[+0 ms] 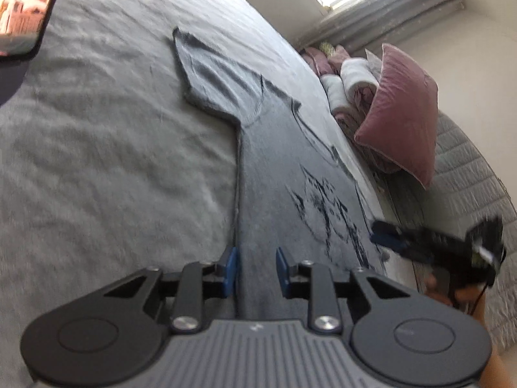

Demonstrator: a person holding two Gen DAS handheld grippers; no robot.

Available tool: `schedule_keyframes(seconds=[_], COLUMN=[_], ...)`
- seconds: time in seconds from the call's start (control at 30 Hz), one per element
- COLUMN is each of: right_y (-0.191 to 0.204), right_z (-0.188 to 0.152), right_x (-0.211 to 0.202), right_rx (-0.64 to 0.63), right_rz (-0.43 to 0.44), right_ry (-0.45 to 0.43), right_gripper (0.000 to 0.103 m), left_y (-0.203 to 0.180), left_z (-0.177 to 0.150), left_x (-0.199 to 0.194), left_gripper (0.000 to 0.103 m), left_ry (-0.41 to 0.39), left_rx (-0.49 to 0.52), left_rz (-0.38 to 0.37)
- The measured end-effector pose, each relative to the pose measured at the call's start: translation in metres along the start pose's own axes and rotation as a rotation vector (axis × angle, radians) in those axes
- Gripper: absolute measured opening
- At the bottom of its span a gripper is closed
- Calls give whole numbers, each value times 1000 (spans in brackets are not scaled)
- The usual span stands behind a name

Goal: Fold clothes

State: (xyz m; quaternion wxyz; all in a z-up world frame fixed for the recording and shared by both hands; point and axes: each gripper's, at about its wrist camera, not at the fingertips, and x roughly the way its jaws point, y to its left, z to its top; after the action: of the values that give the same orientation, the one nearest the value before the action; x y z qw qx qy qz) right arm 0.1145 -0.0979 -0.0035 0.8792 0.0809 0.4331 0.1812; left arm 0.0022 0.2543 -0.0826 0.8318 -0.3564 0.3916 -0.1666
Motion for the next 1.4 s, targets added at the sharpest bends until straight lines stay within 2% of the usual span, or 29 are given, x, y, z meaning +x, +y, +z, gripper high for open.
schedule_keyframes(seconds=[0.23,0.37,0.47,0.7,0.8,0.87,0.9,0.93,0.97,1.23,1.4], right_y=[-100,-140,-152,-152,-152,-151,-149,-147,-147,-145,-132], right_z=[-70,-119,-149,-184,-194,-199,-202,-205,-206,-211,-217], right_x=[-88,-123,-138,-157,-158,-156,-156,-157,-158,-188,-159], right_rx=[172,291,353,361,366,364,351,339,333,308,198], right_rz=[-149,-179,-169,-61,-16,5,3,1,-7,-48,-131], right_ry=[-54,-65,-59,-58,-58,-55,-50,-46,-49,-79,-26], right_gripper=[58,58,58,58,54,47,36,16,8,6,6], left_y=[-3,-1,1,-2,-6,-11,-12,-14,-16,-29,-36], left_z=[-16,-23,-27,-57,-73,-83,-85,-87,-89,-105,-112], left_x=[-8,-11,-13,-34,-42,-45,-46,-47,-48,-55,-62], left_gripper=[27,27,27,27,27,26,22,6,5,4,5], left_ry=[81,113,133,222,252,268,263,257,252,207,178], left_rx=[54,37,9,-50,-51,-38,-29,-20,-11,63,100], left_rz=[-8,-21,-30,-33,-40,-42,-29,-15,-2,107,154])
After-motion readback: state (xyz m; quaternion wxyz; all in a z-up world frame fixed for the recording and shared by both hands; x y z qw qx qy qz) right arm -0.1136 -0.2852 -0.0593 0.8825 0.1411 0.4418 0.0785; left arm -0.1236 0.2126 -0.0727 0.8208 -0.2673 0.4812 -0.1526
